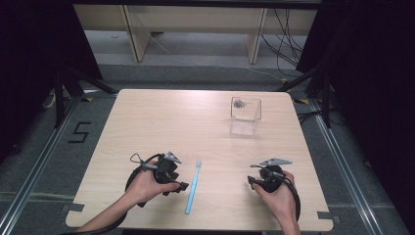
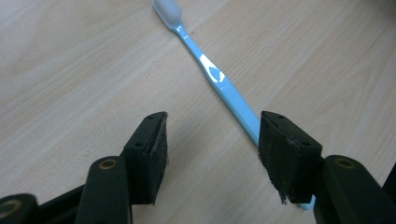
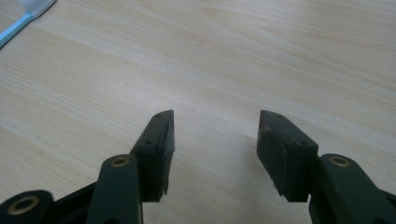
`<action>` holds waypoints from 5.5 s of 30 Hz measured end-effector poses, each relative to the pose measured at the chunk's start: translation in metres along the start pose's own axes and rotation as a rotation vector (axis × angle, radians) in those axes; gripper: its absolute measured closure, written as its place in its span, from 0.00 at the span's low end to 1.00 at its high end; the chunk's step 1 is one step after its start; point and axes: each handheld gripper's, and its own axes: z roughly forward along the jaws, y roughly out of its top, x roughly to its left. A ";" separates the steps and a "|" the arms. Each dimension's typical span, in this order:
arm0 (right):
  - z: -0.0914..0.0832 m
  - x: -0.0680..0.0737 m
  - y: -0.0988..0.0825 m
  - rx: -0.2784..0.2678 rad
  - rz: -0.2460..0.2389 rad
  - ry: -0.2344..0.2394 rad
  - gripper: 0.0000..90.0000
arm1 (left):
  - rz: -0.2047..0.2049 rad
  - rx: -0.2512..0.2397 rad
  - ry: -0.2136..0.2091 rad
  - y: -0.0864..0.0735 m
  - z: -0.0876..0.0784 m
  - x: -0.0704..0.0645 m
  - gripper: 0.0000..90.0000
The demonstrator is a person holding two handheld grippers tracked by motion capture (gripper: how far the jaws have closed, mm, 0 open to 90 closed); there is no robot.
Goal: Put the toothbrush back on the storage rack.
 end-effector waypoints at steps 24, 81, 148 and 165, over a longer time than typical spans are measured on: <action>0.000 0.002 0.001 0.014 0.004 0.019 0.53 | -0.078 0.129 -0.025 0.025 0.017 -0.018 0.49; 0.004 0.007 0.000 0.010 0.033 0.047 0.53 | 0.077 0.302 0.131 0.036 0.041 -0.033 0.65; -0.008 0.055 0.021 -0.388 -0.011 0.341 0.60 | 0.215 -0.487 -0.051 0.012 -0.019 -0.008 0.87; -0.020 0.087 0.051 -0.632 0.014 0.421 0.73 | 0.154 -0.708 -0.044 0.012 -0.006 -0.013 0.87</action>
